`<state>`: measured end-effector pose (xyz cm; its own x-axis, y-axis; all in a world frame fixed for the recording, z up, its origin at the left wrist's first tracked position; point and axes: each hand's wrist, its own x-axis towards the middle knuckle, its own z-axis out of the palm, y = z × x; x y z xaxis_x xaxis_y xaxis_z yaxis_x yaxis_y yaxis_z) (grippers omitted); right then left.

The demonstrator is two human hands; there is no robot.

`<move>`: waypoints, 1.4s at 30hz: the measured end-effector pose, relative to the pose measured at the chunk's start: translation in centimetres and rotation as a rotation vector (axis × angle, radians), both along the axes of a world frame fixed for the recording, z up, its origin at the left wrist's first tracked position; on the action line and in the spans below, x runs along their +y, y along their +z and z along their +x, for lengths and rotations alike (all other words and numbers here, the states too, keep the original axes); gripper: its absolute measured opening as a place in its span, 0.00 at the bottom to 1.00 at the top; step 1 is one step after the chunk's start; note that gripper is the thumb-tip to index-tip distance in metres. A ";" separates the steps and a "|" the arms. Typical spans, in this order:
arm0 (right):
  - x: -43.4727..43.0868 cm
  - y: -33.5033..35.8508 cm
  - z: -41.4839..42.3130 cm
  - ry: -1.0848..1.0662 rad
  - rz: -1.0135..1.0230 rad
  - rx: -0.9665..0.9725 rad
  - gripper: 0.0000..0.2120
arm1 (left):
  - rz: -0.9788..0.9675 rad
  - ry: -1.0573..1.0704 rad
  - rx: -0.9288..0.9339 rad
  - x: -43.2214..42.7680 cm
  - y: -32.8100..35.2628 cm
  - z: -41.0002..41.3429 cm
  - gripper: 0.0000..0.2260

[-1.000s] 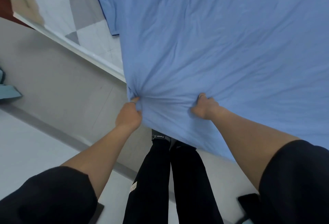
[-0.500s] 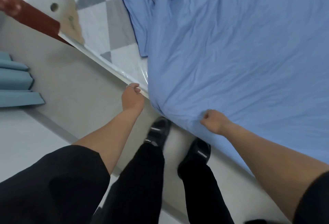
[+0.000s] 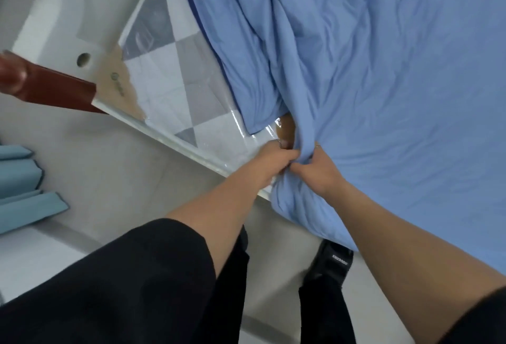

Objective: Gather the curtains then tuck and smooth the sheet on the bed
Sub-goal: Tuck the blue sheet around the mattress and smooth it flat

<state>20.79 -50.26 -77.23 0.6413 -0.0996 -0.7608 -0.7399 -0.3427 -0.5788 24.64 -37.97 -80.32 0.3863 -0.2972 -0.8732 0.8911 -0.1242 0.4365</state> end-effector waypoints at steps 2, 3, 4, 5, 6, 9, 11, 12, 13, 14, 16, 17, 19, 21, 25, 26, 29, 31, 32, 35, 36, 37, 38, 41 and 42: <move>-0.3 0.2 -0.4 -0.067 0.068 0.035 0.14 | -0.004 -0.087 -0.023 -0.1 -0.3 0.5 0.10; -0.5 0.4 -0.5 -0.094 0.083 0.070 0.14 | -0.016 -0.117 -0.034 -0.1 -0.4 0.8 0.11; -0.9 0.5 -0.6 -0.119 0.094 0.098 0.15 | -0.019 -0.144 -0.059 -0.2 -0.4 1.0 0.13; -1.2 0.6 -0.8 -0.145 0.096 0.121 0.15 | -0.020 -0.162 -0.082 -0.4 -0.4 1.2 0.14; -1.4 0.6 -1.0 -0.171 0.100 0.134 0.15 | -0.014 -0.169 -0.103 -0.6 -0.3 1.0 0.15; -1.7 0.5 -0.9 -0.237 -0.007 0.150 0.11 | -0.037 -0.093 -0.104 -0.6 0.1 0.7 0.12; -1.8 0.3 -0.8 -0.282 -0.082 0.137 0.09 | -0.002 0.003 -0.068 0.1 0.2 0.5 0.11; -1.9 0.0 -0.9 -0.310 -0.108 0.133 0.10 | 0.018 0.048 -0.032 0.5 0.1 0.5 0.15; -2.0 -0.2 -0.8 -0.332 -0.126 0.136 0.11 | 0.018 0.096 0.013 1.2 0.1 0.5 0.17; -2.1 -0.4 -0.8 -0.341 -0.140 0.145 0.12 | 0.003 0.141 0.051 1.9 0.4 0.6 0.17; -1.9 -0.5 -0.7 -0.319 -0.146 0.172 0.11 | -0.042 0.215 0.108 3.6 1.0 0.5 0.11; -1.8 -0.6 -0.6 -0.284 -0.142 0.179 0.11 | -0.080 0.240 0.146 4.4 1.3 0.4 0.08; -1.5 -0.8 -0.6 -0.165 -0.163 0.189 0.09 | -0.225 0.253 0.270 6.1 1.7 -0.2 0.13; -1.2 -1.0 -0.6 -0.051 -0.203 0.198 0.09 | -0.457 0.223 0.396 7.3 2.0 -0.8 0.17; -1.2 -1.5 -0.2 0.193 -0.315 0.218 0.09 | -0.627 0.342 0.484 7.3 1.4 -1.5 0.26; -1.4 -1.6 0.1 0.216 -0.321 0.225 0.13 | -0.573 0.407 0.472 7.1 1.0 -1.6 0.24; -1.3 -1.5 0.4 0.249 -0.288 0.256 0.22 | -0.425 0.566 0.474 7.2 0.7 -2.3 0.19; -0.9 -1.6 0.4 0.311 -0.272 0.287 0.27 | -0.384 0.570 0.392 7.6 1.0 -2.6 0.14; -0.6 -1.6 0.2 0.350 -0.273 0.299 0.29 | -0.344 0.545 0.306 7.9 1.3 -2.8 0.09; 0.6 -1.7 0.0 0.457 -0.311 0.306 0.35 | 0.022 0.459 -0.042 10.6 1.6 -3.3 0.14; 1.0 -1.8 -0.1 0.495 -0.341 0.318 0.35 | 0.202 0.401 -0.180 11.8 1.7 -3.8 0.17; 1.2 -1.9 -0.1 0.525 -0.372 0.334 0.36 | 0.379 0.350 -0.296 13.1 1.6 -4.4 0.19; 1.5 -2.1 -0.1 0.550 -0.398 0.348 0.36 | 0.552 0.325 -0.373 14.6 1.2 -5.2 0.19; 1.9 -2.1 -0.2 0.593 -0.434 0.391 0.38 | 0.928 0.393 -0.320 17.5 -0.4 -8.8 0.20; 2.0 -2.1 -0.2 0.609 -0.439 0.399 0.39 | 1.001 0.390 -0.243 17.9 -1.1 -10.2 0.18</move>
<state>20.59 -48.28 -79.34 0.3705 -0.1627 -0.9145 -0.4739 -0.8798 -0.0354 14.45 -20.09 -81.41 0.4940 0.6823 -0.5389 0.8501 -0.2489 0.4641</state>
